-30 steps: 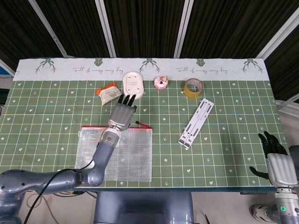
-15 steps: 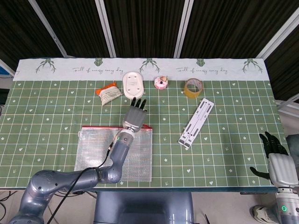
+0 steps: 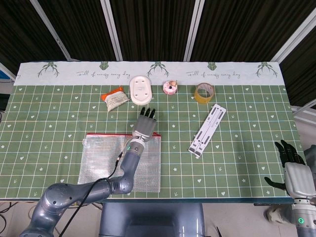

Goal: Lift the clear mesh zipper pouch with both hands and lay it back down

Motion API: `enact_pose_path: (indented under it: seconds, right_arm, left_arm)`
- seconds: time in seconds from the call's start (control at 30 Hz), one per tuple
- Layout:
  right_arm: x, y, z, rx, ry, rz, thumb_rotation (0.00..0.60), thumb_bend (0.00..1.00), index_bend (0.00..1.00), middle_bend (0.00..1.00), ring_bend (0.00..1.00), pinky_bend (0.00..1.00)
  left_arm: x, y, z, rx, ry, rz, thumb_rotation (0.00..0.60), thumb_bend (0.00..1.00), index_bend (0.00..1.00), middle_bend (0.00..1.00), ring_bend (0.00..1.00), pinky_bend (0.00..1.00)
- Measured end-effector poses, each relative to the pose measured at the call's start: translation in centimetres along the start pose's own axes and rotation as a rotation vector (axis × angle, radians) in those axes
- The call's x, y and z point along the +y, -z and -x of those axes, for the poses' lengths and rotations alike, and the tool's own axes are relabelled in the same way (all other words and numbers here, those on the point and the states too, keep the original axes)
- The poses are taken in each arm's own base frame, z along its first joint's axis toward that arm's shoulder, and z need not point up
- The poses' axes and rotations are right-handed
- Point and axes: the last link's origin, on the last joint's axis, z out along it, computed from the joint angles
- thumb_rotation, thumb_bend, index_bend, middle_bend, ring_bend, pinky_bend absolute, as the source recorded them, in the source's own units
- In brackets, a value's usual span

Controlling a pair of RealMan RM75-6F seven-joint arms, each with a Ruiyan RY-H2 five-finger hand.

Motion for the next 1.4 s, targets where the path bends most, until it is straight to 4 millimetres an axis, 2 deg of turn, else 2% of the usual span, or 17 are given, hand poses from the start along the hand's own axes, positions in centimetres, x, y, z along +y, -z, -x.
enact_pose_path:
  seconds: [0.37,0.6,0.83,1.0,1.27,1.4]
  right_arm:
    - [0.0,0.0,0.0,-0.004,-0.007,0.010,0.600,0.17,0.00,0.00,0.00,0.20]
    - [0.0,0.0,0.0,-0.006,-0.010,0.009,0.600,0.17,0.00,0.00,0.00,0.20]
    - [-0.1,0.1,0.0,-0.011,-0.015,0.008,0.600,0.17,0.00,0.00,0.00,0.20]
    - [-0.1,0.1,0.1,-0.015,-0.019,0.009,0.600,0.17,0.00,0.00,0.00,0.20]
    - [-0.2,0.2,0.0,-0.022,-0.023,0.005,0.600,0.18,0.00,0.00,0.00,0.20]
    - [-0.3,0.2,0.0,-0.028,-0.026,0.002,0.600,0.18,0.00,0.00,0.00,0.20]
  left_arm:
    - [0.3,-0.2,0.7,-0.018,-0.012,0.003,0.600,0.31,0.49,0.06,0.00,0.00]
    - [0.4,-0.2,0.9,-0.018,-0.009,0.005,0.600,0.32,0.55,0.07,0.00,0.00]
    - [-0.1,-0.1,0.8,-0.010,0.002,-0.001,0.600,0.39,0.60,0.09,0.00,0.00]
    - [-0.2,0.1,0.7,-0.007,0.002,0.003,0.600,0.40,0.60,0.09,0.00,0.00]
    - [-0.3,0.4,-0.3,0.019,0.013,0.014,0.600,0.42,0.61,0.09,0.00,0.00]
    - [-0.2,0.7,-1.6,0.054,0.028,0.032,0.600,0.43,0.61,0.09,0.00,0.00]
